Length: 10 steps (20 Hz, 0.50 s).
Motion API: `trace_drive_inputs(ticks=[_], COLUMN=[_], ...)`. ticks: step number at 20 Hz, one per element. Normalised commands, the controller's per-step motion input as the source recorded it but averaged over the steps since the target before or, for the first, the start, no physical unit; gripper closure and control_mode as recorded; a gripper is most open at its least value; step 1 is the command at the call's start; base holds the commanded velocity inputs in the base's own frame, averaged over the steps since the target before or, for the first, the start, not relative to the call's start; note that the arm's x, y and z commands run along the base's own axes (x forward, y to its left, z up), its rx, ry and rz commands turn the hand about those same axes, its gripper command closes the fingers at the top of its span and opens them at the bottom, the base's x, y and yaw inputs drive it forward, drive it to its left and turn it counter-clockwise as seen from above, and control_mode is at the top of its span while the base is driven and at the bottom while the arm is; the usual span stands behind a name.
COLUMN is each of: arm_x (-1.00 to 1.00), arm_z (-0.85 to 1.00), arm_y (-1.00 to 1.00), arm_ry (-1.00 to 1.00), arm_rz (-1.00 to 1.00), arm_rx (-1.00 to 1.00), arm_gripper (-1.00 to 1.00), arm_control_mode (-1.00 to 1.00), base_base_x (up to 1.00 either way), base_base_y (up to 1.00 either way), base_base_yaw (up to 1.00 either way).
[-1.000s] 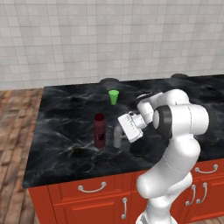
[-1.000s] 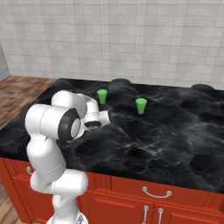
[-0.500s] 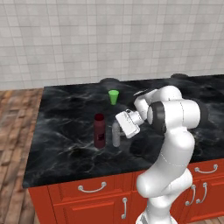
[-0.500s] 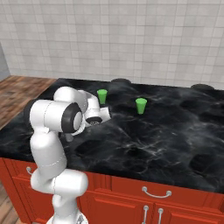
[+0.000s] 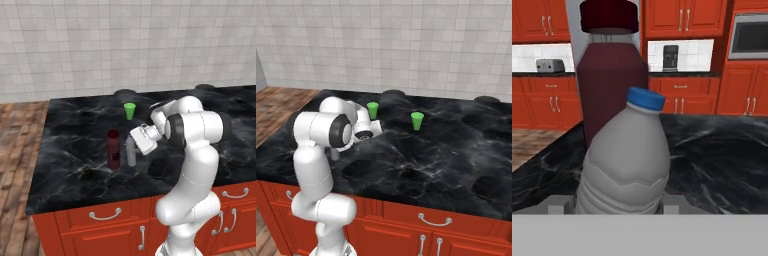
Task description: Place the drinks on the dining counter in a tight cluster.
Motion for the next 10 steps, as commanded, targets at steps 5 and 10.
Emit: trace_drive_inputs(ticks=[5, 10], arm_x=[0.08, -0.08], arm_z=[-0.23, -0.24], arm_y=[0.01, 0.00], arm_ry=[0.00, -0.06], arm_rz=[0.03, 0.07], arm_rx=[0.00, 0.00], arm_gripper=[1.00, 1.00], arm_control_mode=[-1.00, -1.00], base_base_x=[0.00, 0.00], base_base_y=[0.00, 0.00], base_base_yaw=[0.00, 0.00])
